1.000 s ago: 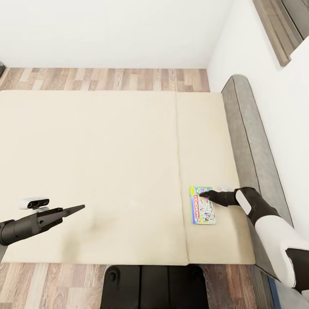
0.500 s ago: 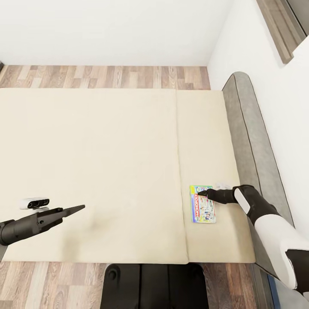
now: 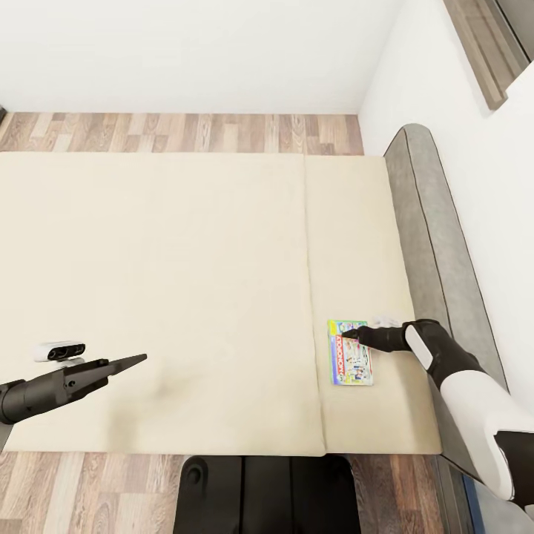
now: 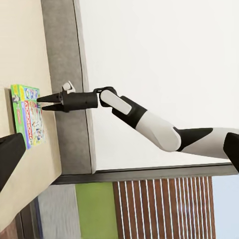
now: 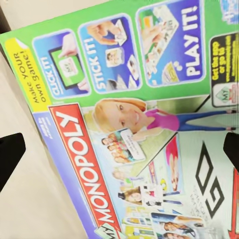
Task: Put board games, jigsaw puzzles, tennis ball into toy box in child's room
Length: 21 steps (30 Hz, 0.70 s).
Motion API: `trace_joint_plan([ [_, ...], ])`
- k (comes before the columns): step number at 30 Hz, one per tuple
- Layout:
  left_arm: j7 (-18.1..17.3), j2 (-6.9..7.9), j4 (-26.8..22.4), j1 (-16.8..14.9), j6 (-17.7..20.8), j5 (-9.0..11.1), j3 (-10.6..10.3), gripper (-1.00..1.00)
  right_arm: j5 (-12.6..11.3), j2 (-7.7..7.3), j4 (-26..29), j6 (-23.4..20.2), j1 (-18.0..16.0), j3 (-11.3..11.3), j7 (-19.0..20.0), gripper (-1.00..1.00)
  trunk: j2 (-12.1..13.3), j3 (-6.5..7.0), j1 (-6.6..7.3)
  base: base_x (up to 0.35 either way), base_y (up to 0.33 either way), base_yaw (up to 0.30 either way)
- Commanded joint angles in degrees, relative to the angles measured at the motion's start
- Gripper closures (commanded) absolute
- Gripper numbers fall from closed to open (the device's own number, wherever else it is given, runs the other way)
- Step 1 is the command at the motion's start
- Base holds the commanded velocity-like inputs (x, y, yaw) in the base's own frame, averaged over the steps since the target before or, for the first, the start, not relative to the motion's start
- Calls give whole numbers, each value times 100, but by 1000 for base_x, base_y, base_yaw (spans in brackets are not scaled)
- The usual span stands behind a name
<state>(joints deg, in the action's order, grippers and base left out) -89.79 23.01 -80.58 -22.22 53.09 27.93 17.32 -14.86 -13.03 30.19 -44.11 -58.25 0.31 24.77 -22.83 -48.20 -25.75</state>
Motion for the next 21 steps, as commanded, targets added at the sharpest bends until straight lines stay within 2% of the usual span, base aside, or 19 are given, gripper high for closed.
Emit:
trace_joint_plan([
  [1,-21,2,-2,-1,61,-2,-1,-100,-10,-12,4,-27,-2,3,10,-100,-9,-6,-3,0,0,0],
  [9,-21,2,-2,-1,61,1,-1,-100,-15,-111,5,-27,5,4,10,-100,-9,-6,-3,0,0,0],
  [21,-21,2,-2,-1,61,10,-1,-100,-16,-135,5,-27,7,4,4,-100,-9,-6,-3,0,-24,0],
])
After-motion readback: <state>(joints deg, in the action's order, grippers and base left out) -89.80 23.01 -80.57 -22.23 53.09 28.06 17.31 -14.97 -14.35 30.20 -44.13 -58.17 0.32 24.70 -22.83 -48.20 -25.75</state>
